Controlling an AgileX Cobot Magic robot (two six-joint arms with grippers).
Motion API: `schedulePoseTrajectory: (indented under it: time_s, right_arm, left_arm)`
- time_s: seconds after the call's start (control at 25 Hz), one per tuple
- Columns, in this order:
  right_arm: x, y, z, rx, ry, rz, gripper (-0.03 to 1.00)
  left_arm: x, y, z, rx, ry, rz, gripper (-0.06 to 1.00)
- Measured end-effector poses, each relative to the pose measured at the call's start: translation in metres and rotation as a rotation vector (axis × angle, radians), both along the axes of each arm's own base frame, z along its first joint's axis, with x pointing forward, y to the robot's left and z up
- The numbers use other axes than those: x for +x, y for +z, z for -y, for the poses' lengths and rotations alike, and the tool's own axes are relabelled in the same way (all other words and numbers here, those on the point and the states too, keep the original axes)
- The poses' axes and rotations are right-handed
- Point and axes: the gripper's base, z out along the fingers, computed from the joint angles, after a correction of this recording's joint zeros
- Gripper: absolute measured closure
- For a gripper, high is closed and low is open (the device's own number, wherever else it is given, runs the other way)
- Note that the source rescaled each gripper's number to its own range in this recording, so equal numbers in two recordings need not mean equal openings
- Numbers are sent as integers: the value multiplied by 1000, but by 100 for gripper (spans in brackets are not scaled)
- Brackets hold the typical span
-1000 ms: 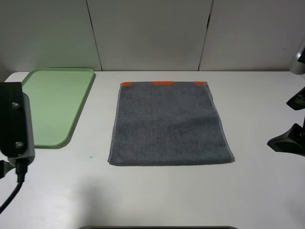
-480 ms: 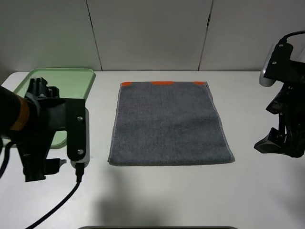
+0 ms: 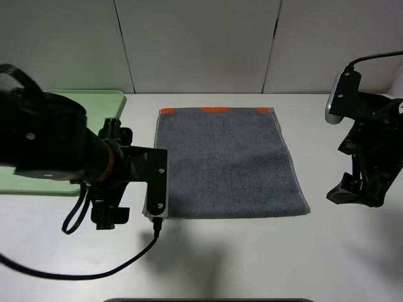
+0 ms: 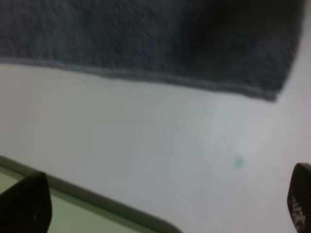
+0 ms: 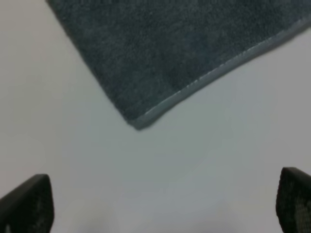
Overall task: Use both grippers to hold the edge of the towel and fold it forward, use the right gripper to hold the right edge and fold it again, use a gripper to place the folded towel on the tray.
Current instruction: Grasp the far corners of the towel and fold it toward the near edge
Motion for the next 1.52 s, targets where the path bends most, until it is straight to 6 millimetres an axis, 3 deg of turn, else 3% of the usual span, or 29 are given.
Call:
schedulePoseTrajectory:
  time_s: [0.32, 0.88, 1.32, 1.52]
  right_arm:
    - [6, -5, -1, 3, -5, 15, -3]
    - [15, -24, -3, -6, -3, -49, -3]
    - [16, -25, -8, 20, 81, -17, -3]
    - [5, -44, -8, 9, 191, -66, -3]
  left_arm:
    - [13, -16, 23, -42, -65, -7, -4]
    - [24, -52, 42, -21, -92, -69, -4]
    - [28, -57, 47, -28, -123, -63, -4]
    - [28, -57, 48, -31, -126, -63, -3]
